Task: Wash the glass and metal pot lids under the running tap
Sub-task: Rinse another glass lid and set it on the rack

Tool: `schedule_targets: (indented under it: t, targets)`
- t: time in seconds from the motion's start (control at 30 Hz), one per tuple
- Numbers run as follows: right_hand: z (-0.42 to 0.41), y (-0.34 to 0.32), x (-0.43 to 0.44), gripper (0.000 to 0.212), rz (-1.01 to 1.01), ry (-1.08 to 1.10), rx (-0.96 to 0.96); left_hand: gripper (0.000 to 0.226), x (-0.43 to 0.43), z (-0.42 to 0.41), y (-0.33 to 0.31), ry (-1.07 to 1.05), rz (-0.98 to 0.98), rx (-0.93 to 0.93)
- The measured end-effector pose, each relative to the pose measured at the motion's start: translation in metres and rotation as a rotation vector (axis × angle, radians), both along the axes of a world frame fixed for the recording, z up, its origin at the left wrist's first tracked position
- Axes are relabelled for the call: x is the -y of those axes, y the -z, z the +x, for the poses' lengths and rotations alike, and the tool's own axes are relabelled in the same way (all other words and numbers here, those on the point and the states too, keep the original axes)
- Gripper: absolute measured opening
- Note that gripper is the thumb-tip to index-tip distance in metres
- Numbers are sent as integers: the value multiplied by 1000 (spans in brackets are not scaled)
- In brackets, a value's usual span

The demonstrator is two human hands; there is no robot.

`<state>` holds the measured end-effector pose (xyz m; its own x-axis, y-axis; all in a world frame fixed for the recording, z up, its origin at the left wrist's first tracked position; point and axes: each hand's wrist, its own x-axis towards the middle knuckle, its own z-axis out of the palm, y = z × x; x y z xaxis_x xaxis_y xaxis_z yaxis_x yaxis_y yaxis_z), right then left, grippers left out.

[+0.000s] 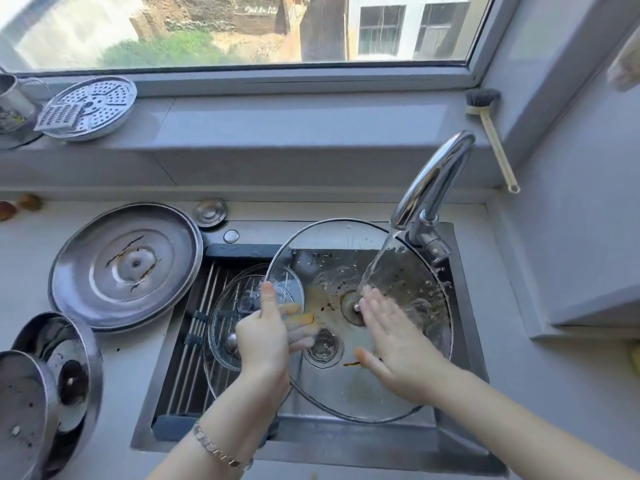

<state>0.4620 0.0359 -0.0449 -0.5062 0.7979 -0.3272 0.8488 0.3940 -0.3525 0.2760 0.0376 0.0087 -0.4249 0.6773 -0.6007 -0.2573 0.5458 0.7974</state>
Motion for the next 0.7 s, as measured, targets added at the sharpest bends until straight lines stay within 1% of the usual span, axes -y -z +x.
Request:
schedule_targets:
  t: [0.03, 0.07, 0.17, 0.2, 0.3, 0.33, 0.37, 0.4, 0.47, 0.5, 0.53, 0.6, 0.63, 0.7]
  targets:
    - [-1, 0, 7, 85, -29, -43, -19, 62, 1, 0, 1, -16, -5, 8]
    - [2, 0, 8, 84, -38, -36, -15, 62, 1, -1, 3, -35, -4, 14]
    - [16, -3, 0, 89, -40, 156, 81, 59, 0, 0, 5, -92, 0, 7]
    - [11, -4, 6, 89, -54, 137, 64, 59, -2, 0, 7, -108, 5, 3]
    - [-22, -6, 39, 82, -103, -162, -158, 59, -3, 1, 10, -123, 23, -29]
    - [-24, -8, 41, 82, -96, -206, -192, 58, -2, 1, 10, -126, 33, -34]
    - [-18, -6, 35, 82, -64, -200, -179, 56, -1, 1, 10, -136, 43, -35]
    - [-9, -6, 26, 81, -36, -166, -126, 56, -1, 0, 8, -154, 52, -34]
    - [6, -6, 12, 82, 0, -35, -10, 56, -3, -1, 7, -198, 72, -35]
    - [4, -9, 10, 84, 39, 0, 1, 56, -5, -2, 7, -214, 78, -38]
    - [-3, -8, 14, 85, 79, -31, 10, 57, -6, -2, 7, -228, 79, -41]
    - [-16, -6, 26, 75, -31, -143, 51, 57, -9, -2, 6, -244, 80, -32]
    - [-16, -2, 28, 72, 19, -190, 42, 57, -10, -2, 6, -248, 80, -24]
    - [-9, -5, 19, 80, 62, -159, 16, 55, -11, -3, 5, -265, 89, -10]
